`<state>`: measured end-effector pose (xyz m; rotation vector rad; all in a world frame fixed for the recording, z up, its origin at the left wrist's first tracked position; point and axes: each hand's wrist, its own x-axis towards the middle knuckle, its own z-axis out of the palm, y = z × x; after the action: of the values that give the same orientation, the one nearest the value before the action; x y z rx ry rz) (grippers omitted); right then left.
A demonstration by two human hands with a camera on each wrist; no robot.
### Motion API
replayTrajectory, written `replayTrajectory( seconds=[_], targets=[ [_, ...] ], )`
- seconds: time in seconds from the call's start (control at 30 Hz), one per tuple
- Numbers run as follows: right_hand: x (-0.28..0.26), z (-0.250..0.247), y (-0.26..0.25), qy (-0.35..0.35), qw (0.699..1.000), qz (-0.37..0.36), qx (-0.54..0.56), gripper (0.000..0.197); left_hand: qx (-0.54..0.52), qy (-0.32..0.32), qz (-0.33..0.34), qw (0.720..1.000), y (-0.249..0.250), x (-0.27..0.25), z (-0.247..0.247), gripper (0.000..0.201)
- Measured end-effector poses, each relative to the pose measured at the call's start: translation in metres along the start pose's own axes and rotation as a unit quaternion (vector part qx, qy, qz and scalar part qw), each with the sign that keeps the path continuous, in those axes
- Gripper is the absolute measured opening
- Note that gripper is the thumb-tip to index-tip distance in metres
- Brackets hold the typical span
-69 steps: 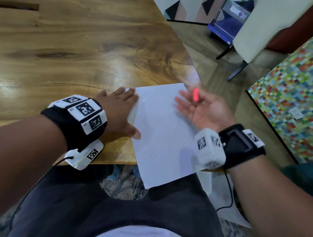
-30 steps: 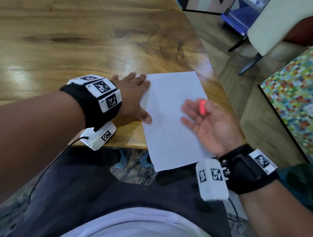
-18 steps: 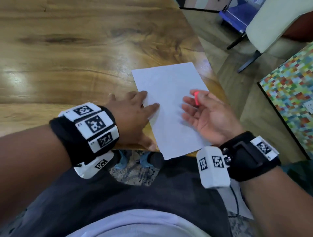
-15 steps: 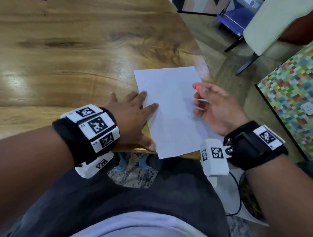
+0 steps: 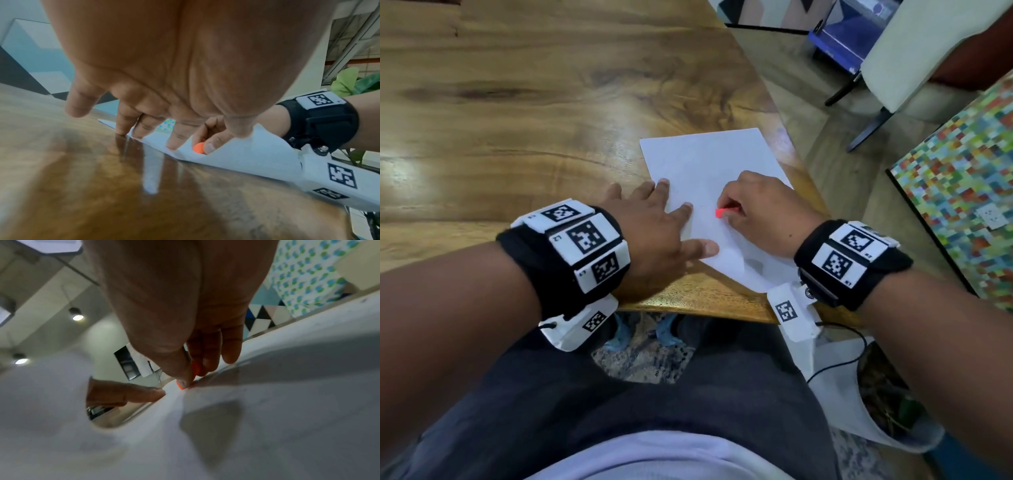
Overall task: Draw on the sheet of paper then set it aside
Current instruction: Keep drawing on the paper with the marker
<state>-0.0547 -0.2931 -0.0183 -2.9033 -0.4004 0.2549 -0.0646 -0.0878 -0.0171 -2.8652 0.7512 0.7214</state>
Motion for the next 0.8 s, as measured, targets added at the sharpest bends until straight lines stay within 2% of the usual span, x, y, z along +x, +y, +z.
replayTrajectory(
  seconds=[0.13, 0.17, 0.27, 0.33, 0.4, 0.47, 0.6, 0.67, 0.73, 0.8],
  targets=[
    [-0.013, 0.002, -0.003, -0.028, 0.998, -0.056, -0.023, 0.01, 0.021, 0.02, 0.02, 0.999, -0.003, 0.002, 0.002, 0.064],
    [-0.016, 0.003, -0.004, -0.039, 0.996, -0.071, -0.025, 0.01, 0.031, 0.023, 0.024, 0.999, -0.004, 0.003, 0.003, 0.064],
    [-0.011, -0.001, -0.005, -0.044, 0.996, -0.071, -0.041, 0.011, 0.019, 0.016, 0.004, 1.0, -0.003, 0.003, 0.005, 0.09],
    [-0.001, -0.005, 0.0, -0.026, 0.998, -0.033, -0.044, 0.01, 0.029, 0.022, 0.004, 0.999, -0.002, 0.003, 0.008, 0.108],
    [0.006, -0.007, 0.004, -0.015, 0.999, -0.004, -0.042, 0.009, 0.033, 0.02, 0.004, 0.999, -0.001, 0.003, 0.009, 0.118],
    [0.004, -0.006, 0.002, -0.024, 0.999, -0.015, -0.046, 0.009, 0.031, 0.02, 0.0, 0.999, -0.001, 0.004, 0.009, 0.122],
    [-0.017, -0.003, -0.013, -0.073, 0.99, -0.113, -0.049, 0.014, 0.028, 0.031, 0.014, 0.999, -0.001, 0.005, 0.009, 0.123],
    [-0.021, -0.002, -0.016, -0.092, 0.985, -0.139, -0.046, 0.014, 0.033, 0.039, 0.034, 0.998, -0.001, 0.006, 0.009, 0.122],
    [-0.013, -0.003, -0.011, -0.078, 0.989, -0.114, -0.051, 0.014, 0.029, 0.035, 0.048, 0.998, -0.002, 0.007, 0.008, 0.122],
    [-0.002, -0.007, -0.002, -0.047, 0.996, -0.056, -0.052, 0.013, 0.019, 0.026, 0.053, 0.998, -0.003, 0.008, 0.006, 0.123]
  ],
)
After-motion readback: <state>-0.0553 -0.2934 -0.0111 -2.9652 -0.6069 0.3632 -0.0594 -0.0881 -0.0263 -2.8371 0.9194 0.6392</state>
